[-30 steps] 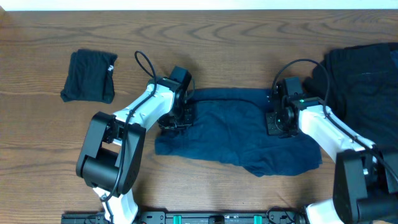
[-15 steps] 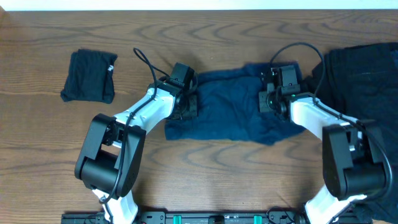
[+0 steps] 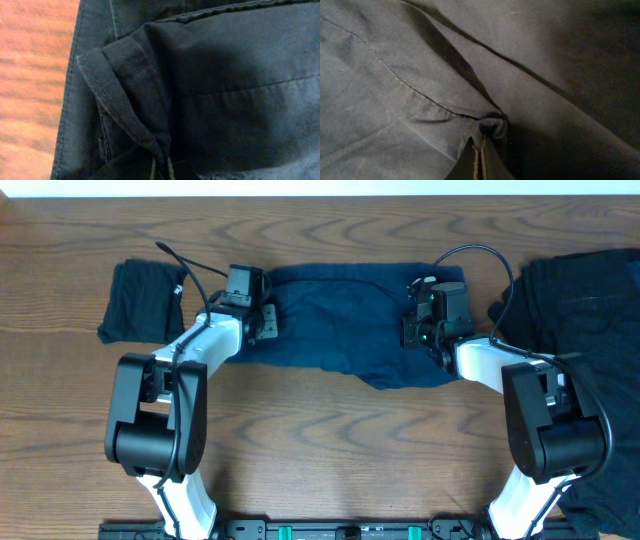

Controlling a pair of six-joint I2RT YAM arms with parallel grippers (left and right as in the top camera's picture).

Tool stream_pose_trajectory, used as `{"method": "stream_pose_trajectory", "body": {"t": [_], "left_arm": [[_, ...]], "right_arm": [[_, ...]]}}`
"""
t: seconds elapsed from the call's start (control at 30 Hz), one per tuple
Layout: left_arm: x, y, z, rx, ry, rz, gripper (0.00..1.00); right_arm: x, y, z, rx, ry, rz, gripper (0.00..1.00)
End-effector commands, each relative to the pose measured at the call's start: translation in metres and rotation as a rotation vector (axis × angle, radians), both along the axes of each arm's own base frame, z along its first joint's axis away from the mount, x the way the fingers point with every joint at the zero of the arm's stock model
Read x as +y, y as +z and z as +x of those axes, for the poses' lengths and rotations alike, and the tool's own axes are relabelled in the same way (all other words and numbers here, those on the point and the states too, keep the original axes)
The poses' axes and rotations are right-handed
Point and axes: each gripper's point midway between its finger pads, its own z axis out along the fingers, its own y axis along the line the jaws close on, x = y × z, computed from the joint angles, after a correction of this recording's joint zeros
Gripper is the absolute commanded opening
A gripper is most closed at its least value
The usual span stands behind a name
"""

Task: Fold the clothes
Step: 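Lift both trouser ends with both grippers and fold them toward the front, then lower the folded edge with both grippers onto the trousers' near half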

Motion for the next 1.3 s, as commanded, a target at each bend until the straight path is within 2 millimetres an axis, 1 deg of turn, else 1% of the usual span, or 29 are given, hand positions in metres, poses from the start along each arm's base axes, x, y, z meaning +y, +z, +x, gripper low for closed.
{"method": "stream_pose_trajectory", "body": {"t": [0.0,0.13,0.23,0.33,0.4,0.43,0.53,0.57,0.63,0.73,0.8,0.87,1.03,1.1,1.27], "left_arm": [[0.049,-0.042,-0.022,0.098,-0.010,0.201,0.06],[0.047,-0.028,-0.007,0.047,-0.011,0.197,0.06],[0.045,-0.006,0.005,-0.010,-0.006,0.188,0.06],[0.044,0.029,0.013,-0.089,0.005,0.173,0.06],[0.042,0.056,0.014,-0.138,0.006,0.157,0.06],[0.042,0.066,0.013,-0.154,0.007,0.155,0.06],[0.043,0.103,0.003,-0.197,0.029,0.138,0.06],[0.043,0.113,-0.002,-0.203,0.039,0.125,0.06],[0.040,0.130,-0.015,-0.204,0.032,0.097,0.06],[0.028,0.146,-0.042,-0.167,-0.017,0.026,0.06],[0.024,0.148,-0.062,-0.114,-0.039,-0.004,0.06],[0.022,0.144,-0.086,-0.031,-0.052,-0.020,0.06],[0.029,0.118,-0.144,0.221,0.013,-0.020,0.06],[0.031,0.110,-0.161,0.290,0.028,-0.015,0.06],[0.035,0.099,-0.186,0.393,0.034,0.002,0.07]], "right_arm": [[-0.014,-0.032,-0.014,0.068,-0.044,-0.037,0.01],[-0.007,-0.016,-0.002,0.001,-0.027,-0.003,0.01],[-0.006,0.004,0.004,-0.049,-0.015,-0.003,0.01],[-0.006,0.035,0.006,-0.104,0.003,-0.011,0.01],[-0.006,0.058,0.002,-0.127,0.011,-0.015,0.01],[-0.007,0.068,-0.001,-0.134,0.014,-0.019,0.01],[-0.010,0.101,-0.016,-0.142,0.013,-0.018,0.01],[-0.011,0.109,-0.022,-0.141,0.013,-0.018,0.01],[-0.014,0.124,-0.037,-0.129,0.014,-0.020,0.01],[-0.019,0.137,-0.066,-0.075,0.016,-0.030,0.01],[-0.023,0.139,-0.085,-0.027,0.017,-0.038,0.01],[-0.026,0.137,-0.107,0.043,0.015,-0.038,0.01],[-0.033,0.122,-0.161,0.252,0.001,-0.035,0.01],[-0.036,0.114,-0.177,0.327,0.000,-0.050,0.01],[-0.043,0.101,-0.212,0.489,-0.029,-0.068,0.01]]}}
